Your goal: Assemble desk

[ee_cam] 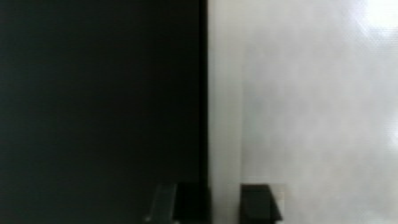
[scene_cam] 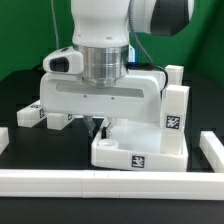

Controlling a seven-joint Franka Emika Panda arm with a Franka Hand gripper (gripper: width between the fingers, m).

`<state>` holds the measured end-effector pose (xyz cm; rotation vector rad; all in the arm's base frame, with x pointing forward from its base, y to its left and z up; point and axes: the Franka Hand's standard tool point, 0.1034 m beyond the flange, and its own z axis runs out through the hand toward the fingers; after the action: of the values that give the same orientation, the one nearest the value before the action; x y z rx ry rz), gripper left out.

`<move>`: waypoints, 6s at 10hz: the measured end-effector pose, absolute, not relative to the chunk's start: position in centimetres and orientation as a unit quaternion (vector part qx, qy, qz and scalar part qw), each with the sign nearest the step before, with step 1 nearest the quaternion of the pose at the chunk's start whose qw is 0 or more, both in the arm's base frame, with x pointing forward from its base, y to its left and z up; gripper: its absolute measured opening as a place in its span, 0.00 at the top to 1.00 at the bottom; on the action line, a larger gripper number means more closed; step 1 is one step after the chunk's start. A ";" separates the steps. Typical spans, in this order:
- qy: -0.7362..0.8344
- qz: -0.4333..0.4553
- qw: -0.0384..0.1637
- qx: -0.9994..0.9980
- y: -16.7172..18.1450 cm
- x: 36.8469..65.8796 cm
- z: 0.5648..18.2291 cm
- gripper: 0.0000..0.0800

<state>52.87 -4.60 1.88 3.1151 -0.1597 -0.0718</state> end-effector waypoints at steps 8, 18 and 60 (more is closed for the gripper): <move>0.203 -0.025 0.023 0.979 -4.6 54.7 1.5 0.92; 0.529 -0.039 0.044 0.847 -1.4 58.1 1.6 0.92; 0.212 -0.120 -0.019 0.970 -10.1 59.0 10.7 0.19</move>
Offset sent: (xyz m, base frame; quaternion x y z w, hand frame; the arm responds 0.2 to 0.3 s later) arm 0.0000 0.0000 0.0000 0.0000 0.0000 -0.1938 0.9810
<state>59.01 -10.10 10.70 3.0837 0.6752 -0.3801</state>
